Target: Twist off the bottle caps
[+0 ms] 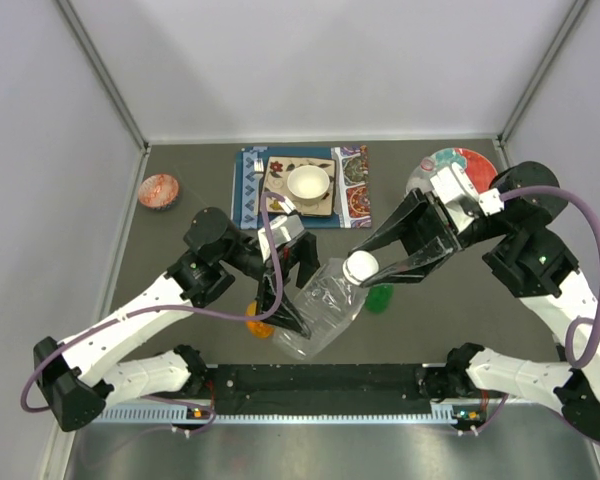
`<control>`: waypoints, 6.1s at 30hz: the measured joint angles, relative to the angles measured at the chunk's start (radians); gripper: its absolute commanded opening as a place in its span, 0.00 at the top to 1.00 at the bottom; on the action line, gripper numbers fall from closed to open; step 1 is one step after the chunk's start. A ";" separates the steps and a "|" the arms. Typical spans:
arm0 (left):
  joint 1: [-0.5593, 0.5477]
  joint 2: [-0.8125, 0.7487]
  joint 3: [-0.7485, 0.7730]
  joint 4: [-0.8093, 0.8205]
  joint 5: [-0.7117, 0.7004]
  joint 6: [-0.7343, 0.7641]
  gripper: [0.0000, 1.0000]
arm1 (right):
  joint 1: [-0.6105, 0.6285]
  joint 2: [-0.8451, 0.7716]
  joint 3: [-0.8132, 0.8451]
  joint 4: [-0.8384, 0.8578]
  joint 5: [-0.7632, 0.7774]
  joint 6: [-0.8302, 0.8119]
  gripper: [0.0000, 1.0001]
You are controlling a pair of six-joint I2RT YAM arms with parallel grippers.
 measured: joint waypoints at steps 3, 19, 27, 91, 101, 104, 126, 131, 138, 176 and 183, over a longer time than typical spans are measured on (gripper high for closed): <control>0.005 0.003 0.000 0.005 0.018 -0.009 0.66 | 0.000 -0.005 0.000 -0.004 -0.016 -0.008 1.00; 0.022 0.002 0.019 -0.090 0.019 0.121 0.66 | 0.000 -0.034 0.007 -0.073 -0.017 -0.005 1.00; 0.023 -0.027 0.043 -0.261 -0.056 0.297 0.66 | 0.000 -0.039 0.023 -0.092 0.054 0.025 1.00; 0.035 -0.373 -0.175 -0.487 -0.706 0.472 0.64 | -0.466 0.382 -0.769 -0.219 1.543 0.614 0.89; 0.035 -0.367 -0.178 -0.486 -0.706 0.472 0.63 | -0.471 0.411 -0.752 -0.195 1.503 0.587 0.62; 0.035 -0.364 -0.179 -0.486 -0.706 0.472 0.63 | -0.471 0.411 -0.752 -0.186 1.489 0.583 0.57; 0.035 -0.361 -0.193 -0.486 -0.706 0.472 0.62 | -0.471 0.306 -0.742 -0.216 1.442 0.570 0.43; 0.035 -0.360 -0.193 -0.486 -0.707 0.472 0.62 | -0.468 0.126 -0.544 -0.335 1.425 0.557 0.38; 0.035 -0.311 -0.188 -0.485 -0.727 0.478 0.61 | -0.362 -0.164 -0.380 -0.263 1.270 0.528 0.14; 0.001 -0.153 -0.081 -0.516 -0.770 0.511 0.61 | -0.010 -0.070 -0.301 -0.023 0.846 0.448 0.83; -0.002 -0.153 -0.079 -0.517 -0.785 0.514 0.21 | -0.009 -0.074 -0.301 -0.026 0.858 0.445 1.00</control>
